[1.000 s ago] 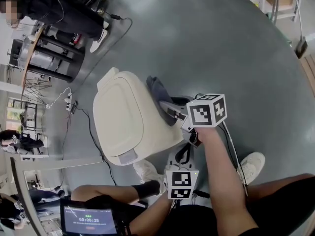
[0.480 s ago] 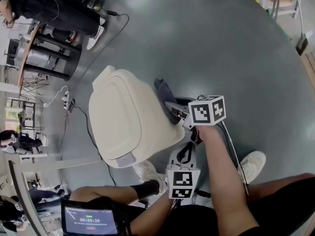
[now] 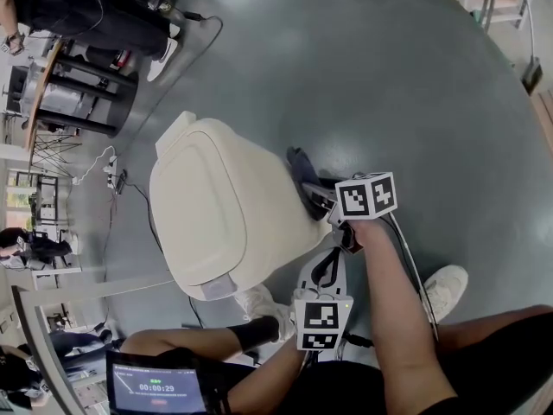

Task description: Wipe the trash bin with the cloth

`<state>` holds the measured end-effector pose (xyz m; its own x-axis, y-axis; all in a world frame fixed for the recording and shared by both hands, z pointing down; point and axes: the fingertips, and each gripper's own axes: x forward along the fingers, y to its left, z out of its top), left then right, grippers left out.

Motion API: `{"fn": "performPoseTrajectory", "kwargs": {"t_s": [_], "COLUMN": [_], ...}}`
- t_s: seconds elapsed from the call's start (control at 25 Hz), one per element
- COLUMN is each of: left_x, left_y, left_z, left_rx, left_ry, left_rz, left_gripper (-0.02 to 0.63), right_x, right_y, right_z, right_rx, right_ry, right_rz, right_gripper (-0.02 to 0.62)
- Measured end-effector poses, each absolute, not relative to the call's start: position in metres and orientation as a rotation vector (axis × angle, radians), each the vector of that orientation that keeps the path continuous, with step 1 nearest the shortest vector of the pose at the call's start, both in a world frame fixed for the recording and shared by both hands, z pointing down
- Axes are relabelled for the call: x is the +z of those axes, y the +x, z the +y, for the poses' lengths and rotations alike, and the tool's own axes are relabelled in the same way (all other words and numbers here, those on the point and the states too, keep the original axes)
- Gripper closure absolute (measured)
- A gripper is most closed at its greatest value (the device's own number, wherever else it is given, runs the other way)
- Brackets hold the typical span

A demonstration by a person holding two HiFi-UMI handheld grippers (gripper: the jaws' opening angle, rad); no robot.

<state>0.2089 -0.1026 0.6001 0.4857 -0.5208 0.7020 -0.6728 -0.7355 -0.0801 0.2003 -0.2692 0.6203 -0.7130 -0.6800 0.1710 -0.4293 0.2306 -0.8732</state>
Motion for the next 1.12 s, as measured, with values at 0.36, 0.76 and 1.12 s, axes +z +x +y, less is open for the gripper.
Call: {"fn": "performPoseTrajectory", "kwargs": {"t_s": [0.36, 0.76, 1.12], "left_x": [0.604, 0.608, 0.607], "left_y": [0.213, 0.201, 0.203], "left_z": [-0.104, -0.119, -0.12], "left_rx": [1.075, 1.081, 1.088], "left_ry": [2.532, 2.504, 2.526], "left_rz": [-0.996, -1.022, -1.021], "left_gripper": [0.609, 0.609, 0.609], "right_x": [0.666, 0.639, 0.482], "right_y": [0.2, 0.21, 0.241], "right_z": [-0.268, -0.292, -0.322], "right_rx": [-1.58, -1.507, -1.147], "right_ry": [-1.195, -1.246, -0.976], "right_rz": [2.267, 2.251, 2.196], "right_gripper": [0.505, 0.505, 0.505]}}
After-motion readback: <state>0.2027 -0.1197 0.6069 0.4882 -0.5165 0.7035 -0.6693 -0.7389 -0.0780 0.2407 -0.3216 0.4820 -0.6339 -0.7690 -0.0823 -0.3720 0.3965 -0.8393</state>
